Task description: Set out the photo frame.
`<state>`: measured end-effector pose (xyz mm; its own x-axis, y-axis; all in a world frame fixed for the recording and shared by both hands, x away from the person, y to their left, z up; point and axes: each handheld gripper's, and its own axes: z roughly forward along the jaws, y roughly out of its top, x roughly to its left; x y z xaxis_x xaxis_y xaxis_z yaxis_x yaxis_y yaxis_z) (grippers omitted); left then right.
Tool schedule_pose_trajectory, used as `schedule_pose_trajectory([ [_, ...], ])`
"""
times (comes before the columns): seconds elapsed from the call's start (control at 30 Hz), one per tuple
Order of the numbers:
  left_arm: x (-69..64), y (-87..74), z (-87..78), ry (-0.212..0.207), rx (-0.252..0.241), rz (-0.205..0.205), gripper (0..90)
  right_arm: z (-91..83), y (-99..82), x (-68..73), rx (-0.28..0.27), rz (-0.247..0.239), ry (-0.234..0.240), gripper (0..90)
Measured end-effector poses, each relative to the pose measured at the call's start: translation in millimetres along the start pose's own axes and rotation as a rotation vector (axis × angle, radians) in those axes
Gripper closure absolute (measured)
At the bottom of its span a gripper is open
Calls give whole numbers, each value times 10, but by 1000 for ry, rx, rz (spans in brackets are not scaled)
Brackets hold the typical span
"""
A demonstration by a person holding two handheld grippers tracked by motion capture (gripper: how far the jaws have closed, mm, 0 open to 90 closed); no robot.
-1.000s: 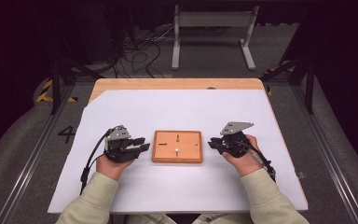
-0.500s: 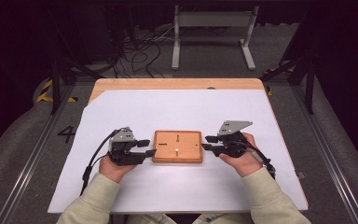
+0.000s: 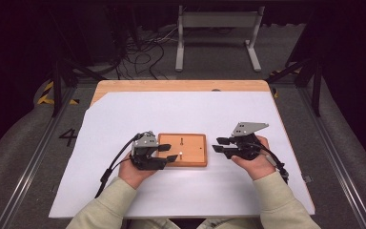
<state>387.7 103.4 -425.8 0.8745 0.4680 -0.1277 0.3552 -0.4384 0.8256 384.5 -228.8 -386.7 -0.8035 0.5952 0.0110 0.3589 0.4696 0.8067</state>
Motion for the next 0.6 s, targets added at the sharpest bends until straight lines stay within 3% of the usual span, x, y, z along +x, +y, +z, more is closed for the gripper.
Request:
schedule_pose_trajectory([
  [0.23, 16, -11, 152, -3, 23, -12, 509, -110, -43, -58, -20, 26, -12, 651],
  [0.33, -23, 20, 246, -23, 39, -6, 529, -168, -68, -92, -32, 43, -21, 651],
  [0.37, -40, 34, 273, -11, 50, -2, 531, -187, -79, -101, -34, 49, -24, 651],
  [0.5, -87, 58, 375, 26, 79, 22, 603, -222, -112, -129, -44, 68, -26, 648],
  [0.6, -84, 54, 407, 16, 87, 20, 704, -222, -123, -134, -43, 72, -25, 646],
])
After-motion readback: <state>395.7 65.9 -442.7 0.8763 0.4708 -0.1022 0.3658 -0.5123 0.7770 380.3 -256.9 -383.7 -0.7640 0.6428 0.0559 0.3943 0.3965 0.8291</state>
